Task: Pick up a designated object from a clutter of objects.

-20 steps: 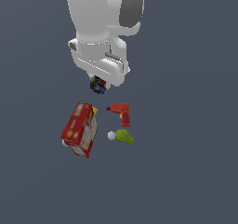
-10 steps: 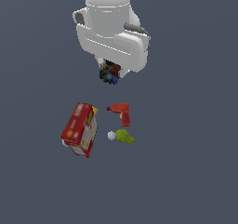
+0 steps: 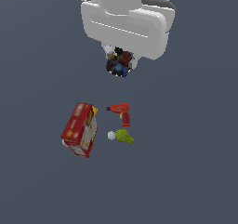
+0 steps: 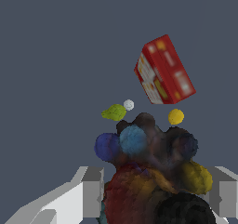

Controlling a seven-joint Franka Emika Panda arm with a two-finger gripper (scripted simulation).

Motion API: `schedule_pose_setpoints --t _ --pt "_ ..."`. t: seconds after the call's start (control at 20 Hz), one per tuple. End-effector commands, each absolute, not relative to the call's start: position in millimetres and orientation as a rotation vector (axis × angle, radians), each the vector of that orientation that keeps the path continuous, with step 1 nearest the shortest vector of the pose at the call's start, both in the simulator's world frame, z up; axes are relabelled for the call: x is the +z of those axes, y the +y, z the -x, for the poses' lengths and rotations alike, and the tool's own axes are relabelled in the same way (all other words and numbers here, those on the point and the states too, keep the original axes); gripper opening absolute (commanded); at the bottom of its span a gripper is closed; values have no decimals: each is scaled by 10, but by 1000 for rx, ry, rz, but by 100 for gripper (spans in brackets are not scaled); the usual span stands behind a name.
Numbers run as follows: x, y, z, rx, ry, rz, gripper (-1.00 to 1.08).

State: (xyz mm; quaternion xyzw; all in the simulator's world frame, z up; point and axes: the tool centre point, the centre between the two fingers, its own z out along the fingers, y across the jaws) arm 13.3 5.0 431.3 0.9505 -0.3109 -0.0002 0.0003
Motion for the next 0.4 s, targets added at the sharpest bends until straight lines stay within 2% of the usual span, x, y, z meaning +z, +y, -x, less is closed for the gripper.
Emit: schedule_pose_setpoints --t 0.0,0.35 --pt "4385 86 -169 1 -977 -2985 -100" --pt "4450 122 -208 0 -977 -2986 -100"
